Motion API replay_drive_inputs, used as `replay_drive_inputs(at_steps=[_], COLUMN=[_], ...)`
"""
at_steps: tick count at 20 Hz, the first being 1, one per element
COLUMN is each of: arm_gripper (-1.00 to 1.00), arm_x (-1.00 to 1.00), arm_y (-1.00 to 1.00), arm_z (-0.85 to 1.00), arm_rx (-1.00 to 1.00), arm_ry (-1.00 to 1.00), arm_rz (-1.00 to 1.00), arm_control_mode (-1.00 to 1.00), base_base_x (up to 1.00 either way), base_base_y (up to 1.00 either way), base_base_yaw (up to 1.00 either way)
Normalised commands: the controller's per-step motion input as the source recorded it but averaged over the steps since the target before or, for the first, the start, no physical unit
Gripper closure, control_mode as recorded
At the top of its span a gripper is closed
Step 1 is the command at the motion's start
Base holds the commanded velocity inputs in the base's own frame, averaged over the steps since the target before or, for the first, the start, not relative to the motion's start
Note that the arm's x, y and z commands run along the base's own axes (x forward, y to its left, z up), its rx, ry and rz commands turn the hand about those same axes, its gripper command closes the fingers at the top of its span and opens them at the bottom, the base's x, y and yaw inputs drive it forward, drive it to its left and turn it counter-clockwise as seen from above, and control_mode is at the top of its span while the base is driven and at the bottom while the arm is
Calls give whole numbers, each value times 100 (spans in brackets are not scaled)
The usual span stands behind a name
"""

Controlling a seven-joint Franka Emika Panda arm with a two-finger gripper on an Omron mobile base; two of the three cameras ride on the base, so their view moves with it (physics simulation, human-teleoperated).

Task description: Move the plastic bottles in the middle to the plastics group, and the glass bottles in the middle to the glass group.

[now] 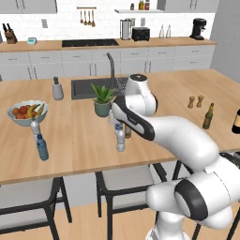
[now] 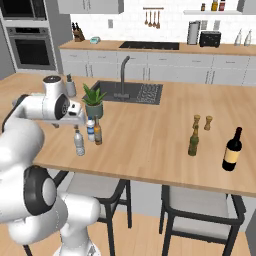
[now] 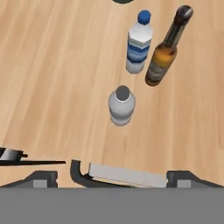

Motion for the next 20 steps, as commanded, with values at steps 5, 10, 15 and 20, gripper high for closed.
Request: replay_drive_inputs(at_steps=[5,10,15,20], arm_gripper=[-100,-100,-100,-100], arm_x=[28,29,22,25], arm_y=[-7,0,0,0], arm_z=[-27,-26,-25,-24], arm_rx=[0,0,0,0], arm_ry=[-6,-4,-1,0], arm_rz=[0,0,0,0], arm_control_mode=[-100,-100,-100,-100], base_base_x=[0,0,0,0], base_base_y=[0,0,0,0], base_base_yaw=[0,0,0,0])
